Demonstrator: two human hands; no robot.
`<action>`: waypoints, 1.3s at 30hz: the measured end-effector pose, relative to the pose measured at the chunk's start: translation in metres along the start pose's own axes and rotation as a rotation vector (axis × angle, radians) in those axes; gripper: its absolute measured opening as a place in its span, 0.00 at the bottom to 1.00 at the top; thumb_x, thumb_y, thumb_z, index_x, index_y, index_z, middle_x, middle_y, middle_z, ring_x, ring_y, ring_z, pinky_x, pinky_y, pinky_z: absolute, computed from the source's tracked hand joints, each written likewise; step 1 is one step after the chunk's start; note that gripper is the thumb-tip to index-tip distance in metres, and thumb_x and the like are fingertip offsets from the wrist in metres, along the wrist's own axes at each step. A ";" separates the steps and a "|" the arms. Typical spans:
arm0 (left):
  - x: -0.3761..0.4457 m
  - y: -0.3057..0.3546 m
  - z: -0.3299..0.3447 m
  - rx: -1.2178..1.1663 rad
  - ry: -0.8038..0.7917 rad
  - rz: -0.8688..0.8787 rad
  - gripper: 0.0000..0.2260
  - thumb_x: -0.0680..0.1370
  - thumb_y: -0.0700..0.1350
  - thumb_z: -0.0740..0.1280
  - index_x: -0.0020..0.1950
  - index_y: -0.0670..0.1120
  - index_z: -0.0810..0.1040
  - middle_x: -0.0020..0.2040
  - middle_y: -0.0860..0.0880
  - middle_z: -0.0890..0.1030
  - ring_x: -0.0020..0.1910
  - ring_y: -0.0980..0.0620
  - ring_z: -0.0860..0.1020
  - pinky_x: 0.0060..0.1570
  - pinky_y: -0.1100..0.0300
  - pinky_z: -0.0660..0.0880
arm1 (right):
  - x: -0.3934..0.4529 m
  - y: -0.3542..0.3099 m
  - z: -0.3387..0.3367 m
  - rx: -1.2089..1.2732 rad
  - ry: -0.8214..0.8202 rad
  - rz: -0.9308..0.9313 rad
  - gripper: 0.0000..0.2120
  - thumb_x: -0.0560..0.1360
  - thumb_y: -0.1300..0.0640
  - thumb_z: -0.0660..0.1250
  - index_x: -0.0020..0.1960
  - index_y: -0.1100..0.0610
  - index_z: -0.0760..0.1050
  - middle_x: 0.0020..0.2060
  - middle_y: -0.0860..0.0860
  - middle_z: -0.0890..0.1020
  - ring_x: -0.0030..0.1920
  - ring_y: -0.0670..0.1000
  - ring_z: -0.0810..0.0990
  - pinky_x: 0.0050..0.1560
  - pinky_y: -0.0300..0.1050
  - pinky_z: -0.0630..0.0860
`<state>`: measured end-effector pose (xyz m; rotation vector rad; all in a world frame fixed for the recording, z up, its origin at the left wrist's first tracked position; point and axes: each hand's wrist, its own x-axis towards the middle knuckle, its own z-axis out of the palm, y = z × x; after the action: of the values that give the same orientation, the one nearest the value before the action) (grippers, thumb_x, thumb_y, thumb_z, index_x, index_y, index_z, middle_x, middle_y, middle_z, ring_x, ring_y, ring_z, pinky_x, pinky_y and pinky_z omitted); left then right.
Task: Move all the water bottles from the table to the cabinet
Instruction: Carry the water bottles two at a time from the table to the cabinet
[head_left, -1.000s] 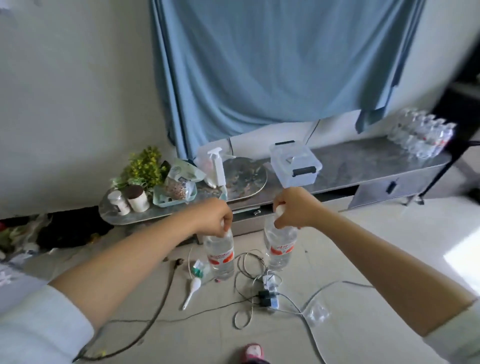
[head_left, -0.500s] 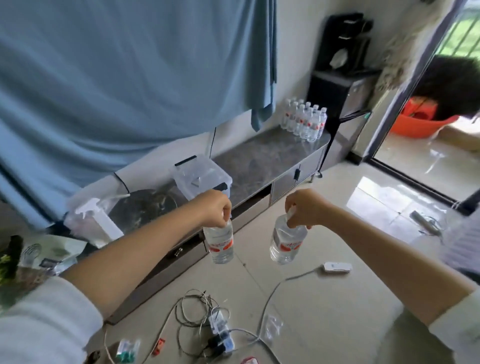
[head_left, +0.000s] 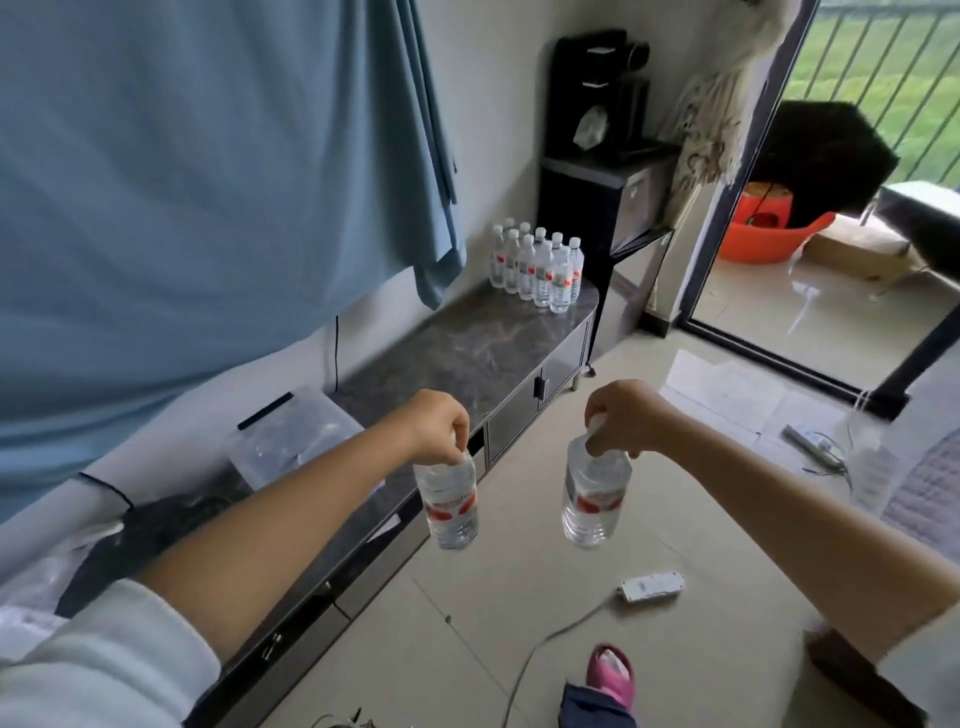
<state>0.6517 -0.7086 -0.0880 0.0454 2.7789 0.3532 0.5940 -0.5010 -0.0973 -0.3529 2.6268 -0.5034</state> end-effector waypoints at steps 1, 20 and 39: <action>0.018 0.005 -0.004 -0.004 -0.006 -0.008 0.08 0.74 0.39 0.67 0.51 0.41 0.82 0.54 0.46 0.82 0.53 0.49 0.78 0.46 0.63 0.73 | 0.015 0.009 -0.010 -0.015 -0.012 -0.014 0.11 0.67 0.62 0.69 0.49 0.62 0.79 0.33 0.51 0.75 0.22 0.46 0.71 0.15 0.30 0.67; 0.319 0.066 -0.116 -0.107 0.346 -0.166 0.08 0.74 0.41 0.68 0.51 0.41 0.81 0.51 0.43 0.77 0.55 0.46 0.75 0.46 0.64 0.65 | 0.294 0.118 -0.203 -0.049 0.107 -0.185 0.12 0.65 0.60 0.72 0.48 0.60 0.80 0.42 0.52 0.75 0.42 0.52 0.73 0.35 0.41 0.70; 0.632 0.035 -0.263 0.008 0.378 -0.004 0.08 0.74 0.39 0.67 0.51 0.40 0.82 0.54 0.41 0.78 0.55 0.44 0.76 0.50 0.61 0.69 | 0.592 0.147 -0.356 -0.127 0.107 -0.151 0.07 0.66 0.60 0.71 0.41 0.55 0.73 0.39 0.51 0.75 0.42 0.52 0.73 0.30 0.36 0.65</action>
<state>-0.0325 -0.6908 -0.0463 -0.0283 3.1527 0.3831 -0.1108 -0.4559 -0.0784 -0.5833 2.7567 -0.4144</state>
